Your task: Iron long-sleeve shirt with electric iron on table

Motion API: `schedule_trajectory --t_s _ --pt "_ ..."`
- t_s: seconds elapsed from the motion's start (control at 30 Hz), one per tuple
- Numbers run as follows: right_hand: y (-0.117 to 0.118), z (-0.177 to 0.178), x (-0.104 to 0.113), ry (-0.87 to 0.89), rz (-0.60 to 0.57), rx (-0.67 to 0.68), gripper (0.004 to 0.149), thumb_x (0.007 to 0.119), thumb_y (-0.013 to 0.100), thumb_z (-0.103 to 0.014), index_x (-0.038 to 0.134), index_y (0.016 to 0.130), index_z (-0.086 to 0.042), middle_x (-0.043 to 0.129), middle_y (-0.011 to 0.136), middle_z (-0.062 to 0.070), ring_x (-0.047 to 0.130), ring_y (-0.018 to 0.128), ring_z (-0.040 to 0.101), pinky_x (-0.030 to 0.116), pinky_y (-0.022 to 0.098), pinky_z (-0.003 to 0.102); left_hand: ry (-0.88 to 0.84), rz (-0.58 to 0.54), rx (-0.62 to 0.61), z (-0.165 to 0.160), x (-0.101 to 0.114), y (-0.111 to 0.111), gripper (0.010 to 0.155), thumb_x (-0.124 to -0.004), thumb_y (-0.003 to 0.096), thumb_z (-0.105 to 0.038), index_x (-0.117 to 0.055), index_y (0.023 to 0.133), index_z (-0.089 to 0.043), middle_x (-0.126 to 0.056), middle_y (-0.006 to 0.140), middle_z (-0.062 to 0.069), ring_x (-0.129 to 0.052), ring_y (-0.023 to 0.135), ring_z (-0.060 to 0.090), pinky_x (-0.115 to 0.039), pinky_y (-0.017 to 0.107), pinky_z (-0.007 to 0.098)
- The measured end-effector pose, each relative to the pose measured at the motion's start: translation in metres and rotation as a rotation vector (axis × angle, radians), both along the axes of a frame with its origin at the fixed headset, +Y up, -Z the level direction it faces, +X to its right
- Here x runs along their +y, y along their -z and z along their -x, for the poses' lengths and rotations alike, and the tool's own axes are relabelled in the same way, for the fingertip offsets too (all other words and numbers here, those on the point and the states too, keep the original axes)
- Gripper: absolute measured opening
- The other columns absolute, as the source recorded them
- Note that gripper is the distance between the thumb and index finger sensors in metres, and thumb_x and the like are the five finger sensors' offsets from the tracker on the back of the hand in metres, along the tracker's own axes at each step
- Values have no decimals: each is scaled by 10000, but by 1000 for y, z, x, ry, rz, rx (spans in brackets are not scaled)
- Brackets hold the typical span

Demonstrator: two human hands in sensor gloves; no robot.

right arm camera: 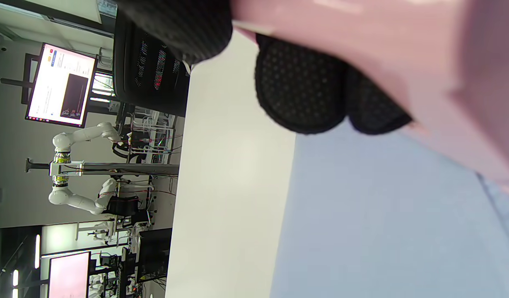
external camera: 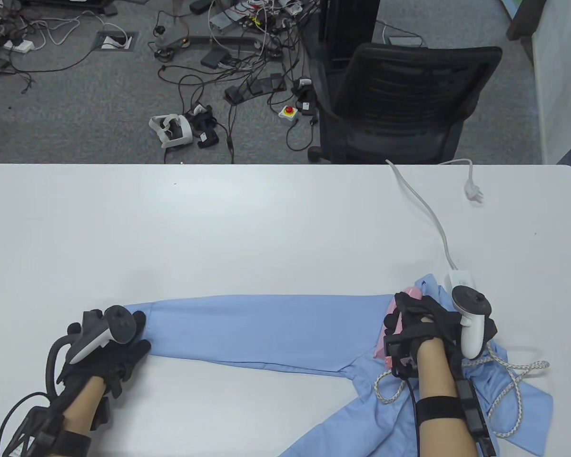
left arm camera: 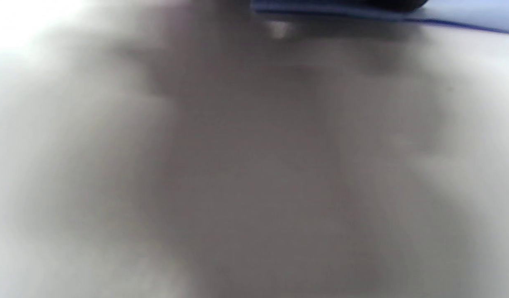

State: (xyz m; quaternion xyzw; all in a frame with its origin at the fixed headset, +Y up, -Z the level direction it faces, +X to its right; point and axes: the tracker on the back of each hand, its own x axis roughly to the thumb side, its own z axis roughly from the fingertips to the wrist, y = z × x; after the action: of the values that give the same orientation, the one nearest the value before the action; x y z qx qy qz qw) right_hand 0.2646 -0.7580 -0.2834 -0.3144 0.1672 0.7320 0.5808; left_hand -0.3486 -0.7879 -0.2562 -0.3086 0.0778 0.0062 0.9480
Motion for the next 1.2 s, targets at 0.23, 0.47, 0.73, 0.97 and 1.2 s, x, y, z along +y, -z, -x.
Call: schedule_trajectory --t_s 0.23,0.47,0.73,0.97,1.2 --pt "8 38 24 84 -86 108 610 767 421 -450 540 802 -32 710 648 82 972 448 164 874 404 385 -5 -37 -27 1 1 1 641 -532 528 -659 -212 1058 -494 -64 1209 32 15 1063 304 -2 677 628" --pt "30 110 93 89 -287 225 354 897 345 -442 751 596 -238 837 557 -22 859 591 232 684 605 483 -26 -64 -31 3 -1 1 644 -527 522 -667 -225 1064 -495 -57 1208 35 21 1062 305 11 670 628" --pt "67 172 54 168 -274 212 375 910 334 -369 760 670 -298 770 742 -71 526 939 393 327 623 634 -80 -207 -56 6 17 -1 665 -533 515 -665 -253 1083 -463 -73 1213 34 -6 1071 312 -4 674 632" --pt "90 184 11 210 -273 161 392 902 343 -361 740 695 -299 726 774 -63 490 944 396 312 621 619 -80 -199 -55 10 20 -1 662 -533 518 -664 -253 1084 -466 -61 1210 34 -1 1069 313 -2 674 632" --pt "95 178 -11 256 -265 151 400 885 358 -344 711 715 -293 692 799 -56 446 949 411 308 627 604 -71 -181 -67 8 19 -1 655 -532 519 -665 -254 1082 -482 -51 1208 29 2 1069 312 -4 676 631"
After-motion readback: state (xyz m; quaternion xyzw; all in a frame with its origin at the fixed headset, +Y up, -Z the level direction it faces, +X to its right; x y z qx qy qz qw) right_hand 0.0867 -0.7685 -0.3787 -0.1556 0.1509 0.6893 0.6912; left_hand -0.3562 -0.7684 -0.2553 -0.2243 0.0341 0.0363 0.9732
